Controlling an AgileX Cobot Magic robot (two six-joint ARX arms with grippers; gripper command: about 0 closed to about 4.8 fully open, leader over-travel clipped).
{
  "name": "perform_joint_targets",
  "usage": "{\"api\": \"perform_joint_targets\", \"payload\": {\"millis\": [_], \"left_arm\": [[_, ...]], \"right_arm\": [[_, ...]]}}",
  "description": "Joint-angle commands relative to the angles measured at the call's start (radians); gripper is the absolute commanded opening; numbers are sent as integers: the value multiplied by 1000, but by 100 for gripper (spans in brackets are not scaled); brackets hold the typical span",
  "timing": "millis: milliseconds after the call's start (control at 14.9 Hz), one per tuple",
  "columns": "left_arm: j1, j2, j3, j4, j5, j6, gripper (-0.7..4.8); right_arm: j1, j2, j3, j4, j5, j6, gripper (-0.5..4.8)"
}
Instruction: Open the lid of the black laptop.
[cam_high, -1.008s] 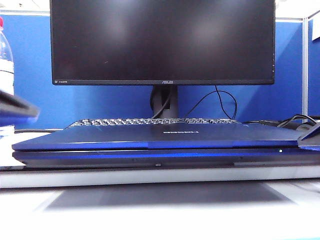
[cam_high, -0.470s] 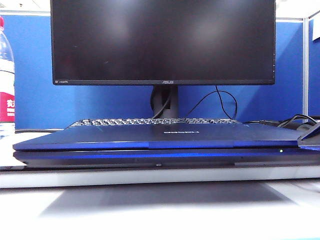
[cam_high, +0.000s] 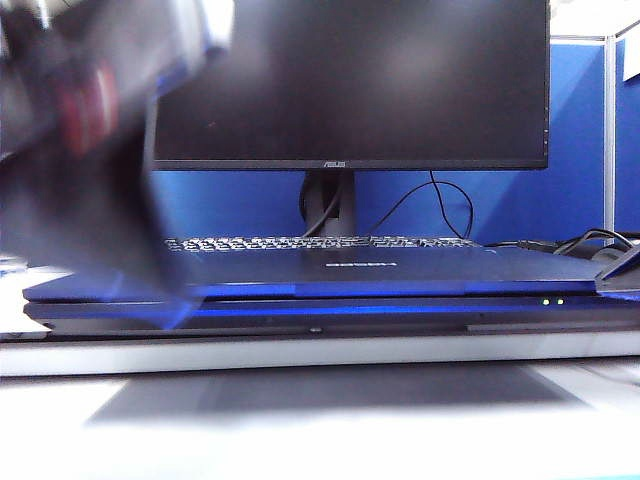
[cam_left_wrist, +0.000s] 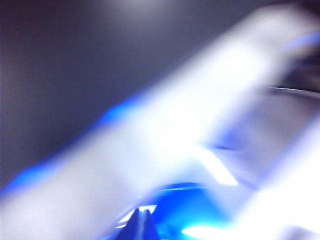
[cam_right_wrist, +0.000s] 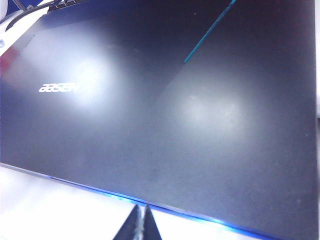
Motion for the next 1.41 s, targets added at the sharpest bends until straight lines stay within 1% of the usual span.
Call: {"api": "perform_joint_targets", "payload": {"millis": [67,269,403,537,672,739,941,1075,1209,1276,1411], "left_arm": [[0,28,4,22,-148,-19,-5],[5,29,0,129,-208,-9,-5],[6,39,-1,127,-214,-9,-5],[6,95,0,133,-190,-10,-5],[6,178,0,174,-164,-18,-5],[5,202,0,200,-143,-37,-5],[5,203,0,229,-154,-43,-5],[3,202,0,230,-110,-50,-5],[-22,194,0,232,-100,-53,-5],[-39,182,0,236,-111,-53,-5],[-76,140,0,228,-214,-53,-5]], "right_arm": [[0,0,-3,3,12,-24,-6],[0,2,-3,-2,12,-58,-6],[-1,2,-3,-3,20,-76,-6],[-1,2,-3,-2,23,-83,-6],[-1,2,-3,-3,16,-98,-6],[-1,2,-3,-3,15,-101,-6],[-1,1,-3,-3,11,-101,-6],[-1,1,-3,-3,13,-102,-6],[-1,1,-3,-3,12,-102,-6],[-1,1,-3,-3,12,-103,-6],[-1,1,-3,-3,12,-105,-6]]}}
